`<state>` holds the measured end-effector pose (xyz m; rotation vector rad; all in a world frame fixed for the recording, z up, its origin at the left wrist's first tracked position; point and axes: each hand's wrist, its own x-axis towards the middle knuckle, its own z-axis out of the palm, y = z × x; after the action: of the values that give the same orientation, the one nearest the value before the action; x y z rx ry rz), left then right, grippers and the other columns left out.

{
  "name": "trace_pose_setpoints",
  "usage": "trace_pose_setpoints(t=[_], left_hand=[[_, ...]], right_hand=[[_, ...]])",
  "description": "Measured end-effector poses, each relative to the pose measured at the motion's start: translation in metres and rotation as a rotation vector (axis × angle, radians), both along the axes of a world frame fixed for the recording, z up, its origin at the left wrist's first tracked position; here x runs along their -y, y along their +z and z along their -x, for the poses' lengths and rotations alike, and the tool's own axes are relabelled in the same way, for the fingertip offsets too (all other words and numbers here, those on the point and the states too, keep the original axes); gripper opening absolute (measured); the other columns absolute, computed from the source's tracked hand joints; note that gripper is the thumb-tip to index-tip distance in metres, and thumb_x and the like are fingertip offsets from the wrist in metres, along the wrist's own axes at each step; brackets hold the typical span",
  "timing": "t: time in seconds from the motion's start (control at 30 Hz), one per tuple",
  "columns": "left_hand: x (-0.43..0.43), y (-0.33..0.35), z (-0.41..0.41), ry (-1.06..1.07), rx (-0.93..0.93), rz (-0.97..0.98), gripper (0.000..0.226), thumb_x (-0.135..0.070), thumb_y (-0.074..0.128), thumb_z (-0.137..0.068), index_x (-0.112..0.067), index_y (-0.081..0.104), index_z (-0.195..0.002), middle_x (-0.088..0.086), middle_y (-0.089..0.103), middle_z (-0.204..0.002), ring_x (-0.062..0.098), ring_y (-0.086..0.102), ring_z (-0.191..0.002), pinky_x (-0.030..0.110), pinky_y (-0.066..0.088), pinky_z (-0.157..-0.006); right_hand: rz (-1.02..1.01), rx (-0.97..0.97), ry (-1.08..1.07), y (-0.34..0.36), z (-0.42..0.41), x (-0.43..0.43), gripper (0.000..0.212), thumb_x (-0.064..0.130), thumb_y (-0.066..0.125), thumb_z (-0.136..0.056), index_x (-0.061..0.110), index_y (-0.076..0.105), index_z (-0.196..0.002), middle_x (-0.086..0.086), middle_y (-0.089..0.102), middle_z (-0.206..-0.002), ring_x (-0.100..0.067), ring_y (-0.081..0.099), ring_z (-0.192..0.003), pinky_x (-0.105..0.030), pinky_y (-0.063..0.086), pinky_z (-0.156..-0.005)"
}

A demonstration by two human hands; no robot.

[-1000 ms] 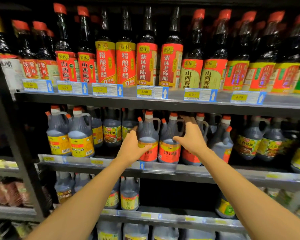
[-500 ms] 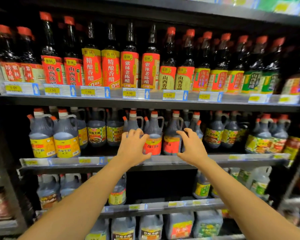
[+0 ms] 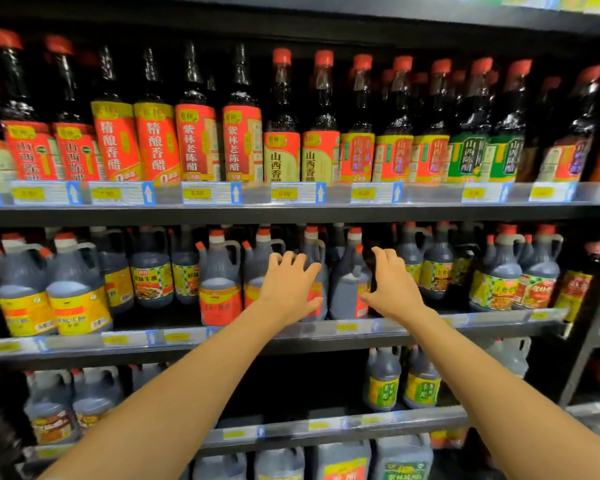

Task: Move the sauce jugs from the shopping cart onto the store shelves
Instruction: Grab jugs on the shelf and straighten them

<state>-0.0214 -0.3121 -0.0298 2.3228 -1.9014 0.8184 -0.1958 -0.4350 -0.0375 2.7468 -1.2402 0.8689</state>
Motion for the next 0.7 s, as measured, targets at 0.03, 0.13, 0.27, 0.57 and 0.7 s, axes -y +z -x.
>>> trace_pose_setpoints(t=[0.03, 0.13, 0.27, 0.57, 0.7], left_hand=[[0.006, 0.0, 0.004, 0.02, 0.004, -0.017, 0.064, -0.055, 0.046, -0.093, -0.022, 0.035, -0.146, 0.01, 0.043, -0.141, 0.032, 0.038, -0.128, 0.048, 0.027, -0.106], [0.019, -0.011, 0.026, 0.091, -0.025, -0.083, 0.066, -0.051, 0.044, -0.097, -0.017, 0.028, -0.151, 0.019, 0.032, -0.149, 0.034, 0.03, -0.137, 0.051, 0.022, -0.112], [0.034, -0.03, 0.058, 0.231, -0.067, -0.226, 0.076, -0.04, 0.05, -0.098, -0.011, 0.01, -0.156, 0.031, 0.003, -0.158, 0.046, 0.005, -0.146, 0.057, 0.006, -0.119], [0.035, 0.011, 0.035, 0.183, -0.064, 0.099, 0.038, -0.029, 0.053, -0.089, -0.013, 0.046, -0.123, 0.009, 0.053, -0.123, 0.03, 0.05, -0.114, 0.041, 0.036, -0.09], [0.042, 0.033, 0.011, 0.277, -0.133, 0.136, 0.042, -0.045, 0.059, -0.09, -0.011, 0.052, -0.114, 0.011, 0.061, -0.115, 0.032, 0.056, -0.11, 0.041, 0.042, -0.085]], right_hand=[[-0.012, 0.02, 0.016, 0.001, 0.0, 0.009, 0.082, 0.027, 0.073, -0.082, 0.006, 0.028, -0.147, -0.013, 0.038, -0.138, -0.034, 0.043, -0.125, -0.042, 0.049, -0.09], [-0.088, 0.052, 0.071, 0.003, -0.004, 0.031, 0.081, 0.034, 0.074, -0.083, 0.003, 0.03, -0.143, -0.015, 0.041, -0.134, -0.034, 0.041, -0.124, -0.041, 0.045, -0.088], [-0.283, 0.094, 0.172, -0.002, -0.013, 0.049, 0.078, 0.03, 0.075, -0.083, 0.001, 0.032, -0.141, -0.018, 0.041, -0.138, -0.034, 0.041, -0.125, -0.037, 0.043, -0.092], [-0.495, 0.187, 0.27, -0.005, -0.031, 0.065, 0.044, 0.031, 0.081, -0.079, 0.022, 0.039, -0.088, 0.005, 0.041, -0.076, -0.009, 0.044, -0.066, -0.014, 0.036, -0.049], [-0.519, 0.174, 0.353, 0.006, -0.024, 0.069, 0.079, 0.02, 0.084, -0.075, 0.011, 0.04, -0.14, -0.009, 0.056, -0.131, -0.027, 0.055, -0.117, -0.035, 0.048, -0.095]])
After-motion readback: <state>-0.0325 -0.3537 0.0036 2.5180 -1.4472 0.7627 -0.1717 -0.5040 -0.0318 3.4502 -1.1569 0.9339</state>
